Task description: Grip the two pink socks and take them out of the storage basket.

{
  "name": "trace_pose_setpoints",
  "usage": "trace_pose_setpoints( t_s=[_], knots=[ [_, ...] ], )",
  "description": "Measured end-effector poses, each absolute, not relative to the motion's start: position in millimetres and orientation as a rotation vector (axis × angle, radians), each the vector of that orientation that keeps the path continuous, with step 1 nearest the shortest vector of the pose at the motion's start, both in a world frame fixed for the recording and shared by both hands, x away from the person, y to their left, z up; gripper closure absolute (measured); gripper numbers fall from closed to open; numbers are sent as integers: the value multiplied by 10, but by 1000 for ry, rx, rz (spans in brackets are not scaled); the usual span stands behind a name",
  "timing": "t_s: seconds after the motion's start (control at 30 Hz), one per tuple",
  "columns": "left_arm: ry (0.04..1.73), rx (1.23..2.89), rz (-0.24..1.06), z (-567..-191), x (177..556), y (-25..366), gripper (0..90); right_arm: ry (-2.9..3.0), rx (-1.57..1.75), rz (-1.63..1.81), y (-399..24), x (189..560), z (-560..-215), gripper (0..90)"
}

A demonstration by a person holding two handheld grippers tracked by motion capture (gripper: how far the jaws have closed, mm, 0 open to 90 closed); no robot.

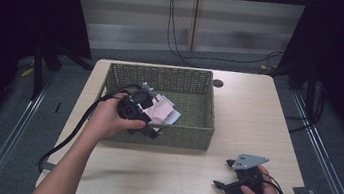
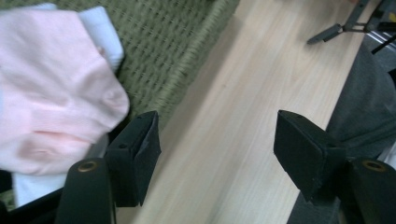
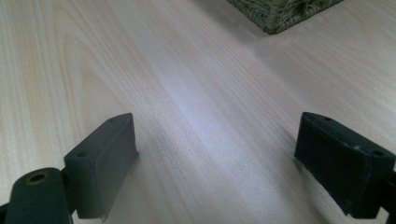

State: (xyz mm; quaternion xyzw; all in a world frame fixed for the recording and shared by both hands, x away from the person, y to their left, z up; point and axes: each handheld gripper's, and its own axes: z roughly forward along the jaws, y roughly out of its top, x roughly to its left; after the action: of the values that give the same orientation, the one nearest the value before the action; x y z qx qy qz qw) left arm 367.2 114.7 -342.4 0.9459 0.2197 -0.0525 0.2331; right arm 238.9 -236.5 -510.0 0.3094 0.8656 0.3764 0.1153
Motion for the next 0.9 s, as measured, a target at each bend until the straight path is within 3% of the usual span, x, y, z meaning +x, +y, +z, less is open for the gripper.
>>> trace_pose_setpoints(
  t_s=[0.47, 0.9],
  knots=[
    [686, 2580, -134, -3355, 3976, 1167, 316, 2535, 910, 1105, -2364, 2388, -5099, 118],
    [789, 2584, -113, -3522, 4302, 1162, 327, 2535, 910, 1105, -2363, 2388, -5099, 118]
  ],
)
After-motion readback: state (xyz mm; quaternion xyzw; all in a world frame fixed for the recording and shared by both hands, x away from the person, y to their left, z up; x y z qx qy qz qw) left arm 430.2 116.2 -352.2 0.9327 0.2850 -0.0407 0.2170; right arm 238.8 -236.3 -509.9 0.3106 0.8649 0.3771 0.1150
